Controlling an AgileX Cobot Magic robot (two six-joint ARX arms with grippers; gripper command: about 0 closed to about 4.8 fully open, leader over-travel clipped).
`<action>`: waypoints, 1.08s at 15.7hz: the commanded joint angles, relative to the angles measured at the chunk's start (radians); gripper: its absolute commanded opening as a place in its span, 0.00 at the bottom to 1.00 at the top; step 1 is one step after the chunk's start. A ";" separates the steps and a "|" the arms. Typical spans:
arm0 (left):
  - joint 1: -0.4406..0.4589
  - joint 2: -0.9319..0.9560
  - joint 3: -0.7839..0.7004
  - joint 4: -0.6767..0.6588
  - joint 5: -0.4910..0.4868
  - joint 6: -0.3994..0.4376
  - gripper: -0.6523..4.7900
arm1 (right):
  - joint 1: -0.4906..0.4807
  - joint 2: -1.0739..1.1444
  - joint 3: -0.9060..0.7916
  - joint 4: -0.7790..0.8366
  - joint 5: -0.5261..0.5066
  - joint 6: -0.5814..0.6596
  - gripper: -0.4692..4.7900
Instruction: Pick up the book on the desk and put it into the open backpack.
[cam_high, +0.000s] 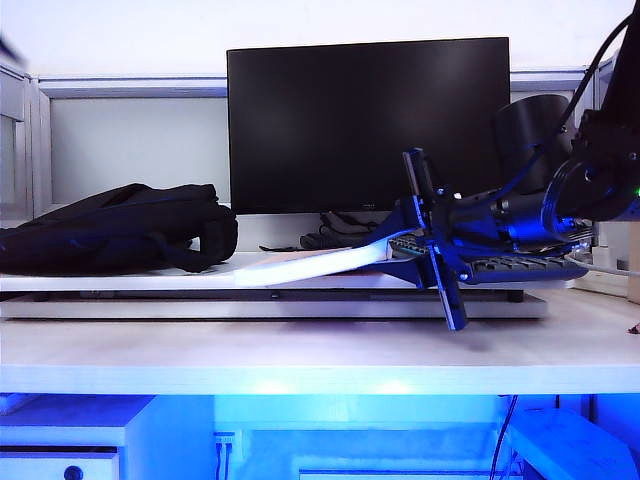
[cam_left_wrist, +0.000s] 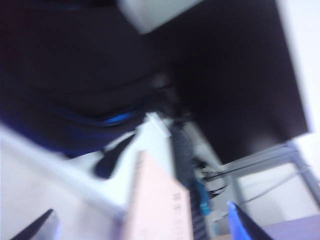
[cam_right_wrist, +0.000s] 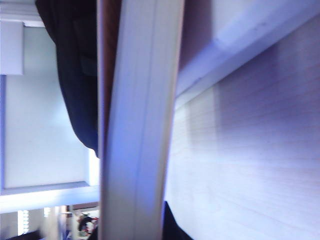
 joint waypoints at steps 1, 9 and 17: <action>0.027 0.093 0.077 0.047 0.074 0.005 1.00 | 0.000 -0.008 0.003 0.114 -0.037 0.052 0.08; 0.095 0.353 0.334 0.030 0.076 0.049 1.00 | 0.013 -0.013 0.052 0.349 -0.095 0.205 0.08; 0.095 0.568 0.346 0.128 0.073 0.057 1.00 | 0.067 -0.052 0.240 0.296 -0.123 0.227 0.08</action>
